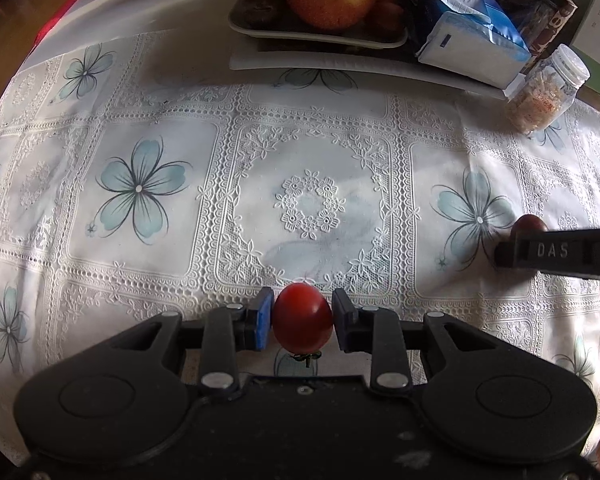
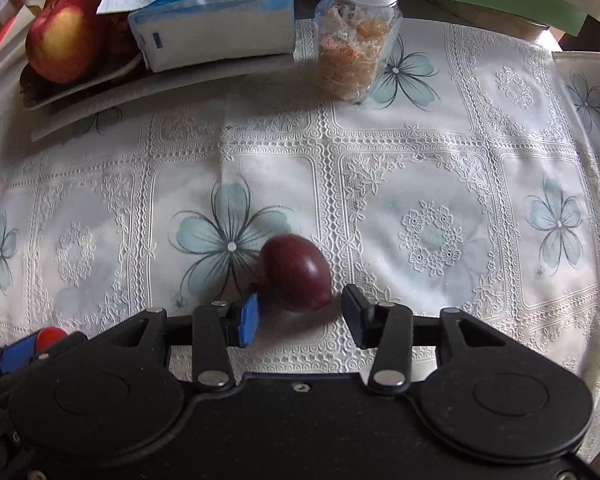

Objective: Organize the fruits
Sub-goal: 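Lift and carry the tomato and the plum over the gold tray with both grippers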

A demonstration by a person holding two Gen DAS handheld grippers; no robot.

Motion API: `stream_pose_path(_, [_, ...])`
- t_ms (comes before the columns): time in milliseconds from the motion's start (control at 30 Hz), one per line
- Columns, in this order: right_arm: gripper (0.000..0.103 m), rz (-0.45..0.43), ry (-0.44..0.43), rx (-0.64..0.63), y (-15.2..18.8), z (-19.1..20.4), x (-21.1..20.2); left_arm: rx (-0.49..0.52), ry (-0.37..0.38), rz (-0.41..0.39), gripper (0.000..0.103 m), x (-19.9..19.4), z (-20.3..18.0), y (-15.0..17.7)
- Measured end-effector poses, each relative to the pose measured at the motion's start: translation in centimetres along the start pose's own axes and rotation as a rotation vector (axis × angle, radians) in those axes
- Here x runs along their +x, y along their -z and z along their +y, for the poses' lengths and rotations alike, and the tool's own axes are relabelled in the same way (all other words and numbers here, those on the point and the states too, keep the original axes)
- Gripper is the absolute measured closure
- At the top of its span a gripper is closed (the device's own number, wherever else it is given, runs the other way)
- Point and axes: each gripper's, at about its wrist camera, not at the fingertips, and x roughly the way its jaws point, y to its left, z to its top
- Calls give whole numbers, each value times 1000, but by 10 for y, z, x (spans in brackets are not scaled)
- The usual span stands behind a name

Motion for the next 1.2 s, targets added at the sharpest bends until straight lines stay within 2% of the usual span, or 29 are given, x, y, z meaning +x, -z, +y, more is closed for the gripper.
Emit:
stream_pose_path(167, [50, -4, 7, 4, -2, -1, 2, 4, -11, 5, 72, 2, 0, 0])
stream_pose_path(333, [60, -31, 44, -34, 3, 2, 0, 0, -10, -2, 72, 0, 0, -1])
stream_pose_path(533, [60, -62, 123, -102, 13, 11, -6, 8, -18, -7, 73, -4, 1, 4])
stream_pose_path(800, [61, -63, 108, -120, 29, 6, -17, 28, -29, -34, 72, -20, 4, 21])
stream_pose_path(1033, [63, -114, 78, -129, 60, 0, -50, 57, -40, -95, 72, -47, 5, 55])
stream_pose_path(1067, [64, -121, 68, -119, 67, -4, -56, 60, -48, -102, 73, -51, 6, 63])
stream_pose_path(1100, [77, -129, 56, -107, 73, -8, -60, 59, -52, -106, 73, -54, 7, 71])
stream_pose_path(1133, [94, -135, 46, -98, 81, -11, -65, 57, -48, -113, 73, -58, 8, 81])
stream_pose_path(1200, [94, -161, 31, -82, 100, -18, -76, 60, -27, -128, 72, -68, 11, 98])
